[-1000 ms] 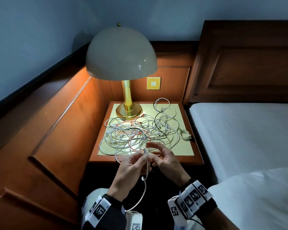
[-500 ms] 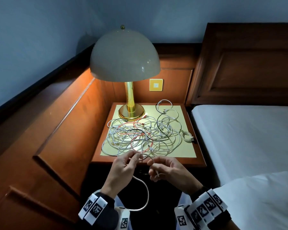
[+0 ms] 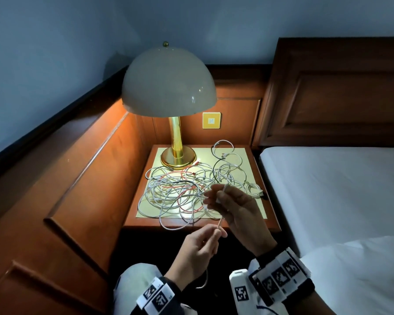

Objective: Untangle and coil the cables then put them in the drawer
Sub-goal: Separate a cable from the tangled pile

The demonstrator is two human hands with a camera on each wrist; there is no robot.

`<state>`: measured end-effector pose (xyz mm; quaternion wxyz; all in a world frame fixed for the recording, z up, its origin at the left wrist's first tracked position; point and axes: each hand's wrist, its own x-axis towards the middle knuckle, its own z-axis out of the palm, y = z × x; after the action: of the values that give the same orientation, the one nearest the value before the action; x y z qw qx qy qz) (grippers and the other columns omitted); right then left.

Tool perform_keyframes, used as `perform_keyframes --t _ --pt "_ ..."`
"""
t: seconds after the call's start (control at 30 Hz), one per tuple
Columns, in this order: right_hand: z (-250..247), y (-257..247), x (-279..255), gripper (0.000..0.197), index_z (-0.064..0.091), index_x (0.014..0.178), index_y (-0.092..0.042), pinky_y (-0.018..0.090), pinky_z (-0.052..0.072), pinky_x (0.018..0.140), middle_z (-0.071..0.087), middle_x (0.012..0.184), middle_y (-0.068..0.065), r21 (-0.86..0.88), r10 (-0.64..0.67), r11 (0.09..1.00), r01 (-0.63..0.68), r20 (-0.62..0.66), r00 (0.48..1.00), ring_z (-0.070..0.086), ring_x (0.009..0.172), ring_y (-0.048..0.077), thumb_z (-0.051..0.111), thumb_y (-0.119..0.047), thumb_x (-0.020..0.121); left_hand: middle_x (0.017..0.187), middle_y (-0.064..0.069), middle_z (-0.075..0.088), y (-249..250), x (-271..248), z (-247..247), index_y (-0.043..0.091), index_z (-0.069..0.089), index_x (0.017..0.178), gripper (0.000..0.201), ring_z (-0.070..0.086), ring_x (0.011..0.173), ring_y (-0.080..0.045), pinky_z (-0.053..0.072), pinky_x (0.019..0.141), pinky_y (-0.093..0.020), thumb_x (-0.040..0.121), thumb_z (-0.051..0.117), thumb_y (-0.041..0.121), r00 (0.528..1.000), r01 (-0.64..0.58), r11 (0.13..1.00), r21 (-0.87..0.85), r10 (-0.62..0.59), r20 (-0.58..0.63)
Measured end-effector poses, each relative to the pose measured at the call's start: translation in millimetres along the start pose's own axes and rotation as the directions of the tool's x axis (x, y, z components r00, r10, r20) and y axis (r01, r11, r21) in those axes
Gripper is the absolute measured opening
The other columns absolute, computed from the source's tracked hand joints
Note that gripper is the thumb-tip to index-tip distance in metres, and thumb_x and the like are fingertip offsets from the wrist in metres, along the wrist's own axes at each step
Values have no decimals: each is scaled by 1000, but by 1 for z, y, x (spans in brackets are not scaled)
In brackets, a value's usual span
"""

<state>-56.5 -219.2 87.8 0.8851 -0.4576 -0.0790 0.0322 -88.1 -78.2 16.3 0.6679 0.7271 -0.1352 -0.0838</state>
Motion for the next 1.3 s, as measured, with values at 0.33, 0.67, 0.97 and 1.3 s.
perform_keyframes --t 0.33,0.67,0.97,1.3 --pt "-43 24 -4 24 60 84 -21 16 47 69 63 74 -10 -818 17 543 187 234 972 59 69 1 60 -2 99 70 6 63 16 10 -38 19 63 86 34 59 62 -12 46 61 -27 98 50 47 913 -285 756 589 402 -74" --pt "-32 35 -30 27 65 94 -1 24 49 74 68 84 2 -443 261 883 -158 184 948 60 75 13 44 -11 108 66 16 55 29 22 -43 23 64 83 13 48 58 0 40 57 -19 95 66 26 924 -352 807 474 381 37" --pt "-29 39 -35 21 60 93 5 34 50 70 57 81 21 9 347 934 -358 217 912 56 68 28 42 -4 96 63 -23 59 39 19 -32 -2 58 91 19 65 48 -42 53 51 -40 101 60 14 991 -100 995 -18 101 88" --pt "-25 33 -38 21 59 104 6 31 50 74 58 88 19 -26 323 943 -332 319 891 56 74 26 47 -11 104 54 -15 52 27 18 -30 -5 53 83 29 57 40 -26 51 46 -29 101 59 18 998 47 953 -298 -32 56"
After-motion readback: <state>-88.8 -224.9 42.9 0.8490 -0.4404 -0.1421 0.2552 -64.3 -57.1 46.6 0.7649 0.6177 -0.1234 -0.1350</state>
